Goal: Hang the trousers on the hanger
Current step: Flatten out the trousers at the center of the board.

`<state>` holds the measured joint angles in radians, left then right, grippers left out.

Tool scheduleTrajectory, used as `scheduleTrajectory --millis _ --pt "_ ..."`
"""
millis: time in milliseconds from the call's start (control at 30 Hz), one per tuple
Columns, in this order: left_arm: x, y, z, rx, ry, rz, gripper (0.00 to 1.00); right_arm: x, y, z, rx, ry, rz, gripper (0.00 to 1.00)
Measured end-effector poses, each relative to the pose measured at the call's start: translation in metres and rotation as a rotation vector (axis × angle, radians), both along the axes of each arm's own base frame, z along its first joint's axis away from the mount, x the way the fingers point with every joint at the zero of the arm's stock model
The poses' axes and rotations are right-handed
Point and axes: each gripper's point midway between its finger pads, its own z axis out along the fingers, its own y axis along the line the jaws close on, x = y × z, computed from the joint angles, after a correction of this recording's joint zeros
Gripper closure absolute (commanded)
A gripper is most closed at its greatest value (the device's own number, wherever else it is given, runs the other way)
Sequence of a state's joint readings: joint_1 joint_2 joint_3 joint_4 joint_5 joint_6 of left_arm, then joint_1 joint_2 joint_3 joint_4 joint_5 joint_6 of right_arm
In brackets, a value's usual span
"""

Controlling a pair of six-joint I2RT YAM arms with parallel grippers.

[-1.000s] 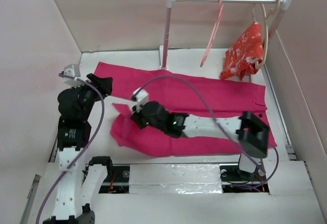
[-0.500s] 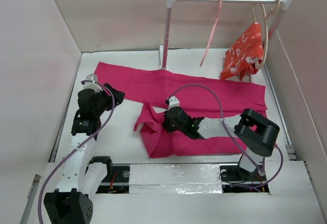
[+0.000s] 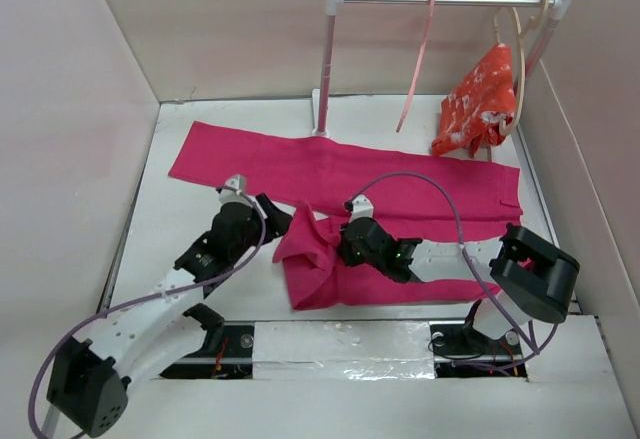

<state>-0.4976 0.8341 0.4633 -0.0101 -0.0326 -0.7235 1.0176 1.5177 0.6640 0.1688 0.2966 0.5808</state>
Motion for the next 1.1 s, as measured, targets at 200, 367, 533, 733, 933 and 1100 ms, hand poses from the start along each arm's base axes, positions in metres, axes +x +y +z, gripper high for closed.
scheduleTrajectory --millis 200,367,533,733,933,1100 --pt "-0.036 -0.008 0.009 -0.128 -0.052 0.091 0.41 -0.003 -0.005 -0.007 -0.009 0.014 -0.013 0.92" --pt "-0.059 -0.014 -0.034 -0.139 0.066 0.145 0.4 -0.003 -0.005 -0.007 -0.004 0.015 -0.015 0.92" --pt "-0.099 -0.025 -0.08 -0.065 0.192 0.164 0.35 -0.003 -0.005 -0.007 0.001 0.013 -0.013 0.92" --pt "-0.103 -0.024 -0.087 -0.106 0.206 0.272 0.28 -0.007 -0.006 -0.011 0.003 0.023 -0.001 0.92" --pt "-0.096 -0.023 -0.084 -0.178 0.199 0.355 0.29 -0.007 -0.005 -0.011 0.008 0.023 0.003 0.92" --pt "-0.093 -0.019 -0.083 -0.214 0.188 0.399 0.35 -0.008 -0.004 -0.011 0.016 0.024 0.008 0.92"
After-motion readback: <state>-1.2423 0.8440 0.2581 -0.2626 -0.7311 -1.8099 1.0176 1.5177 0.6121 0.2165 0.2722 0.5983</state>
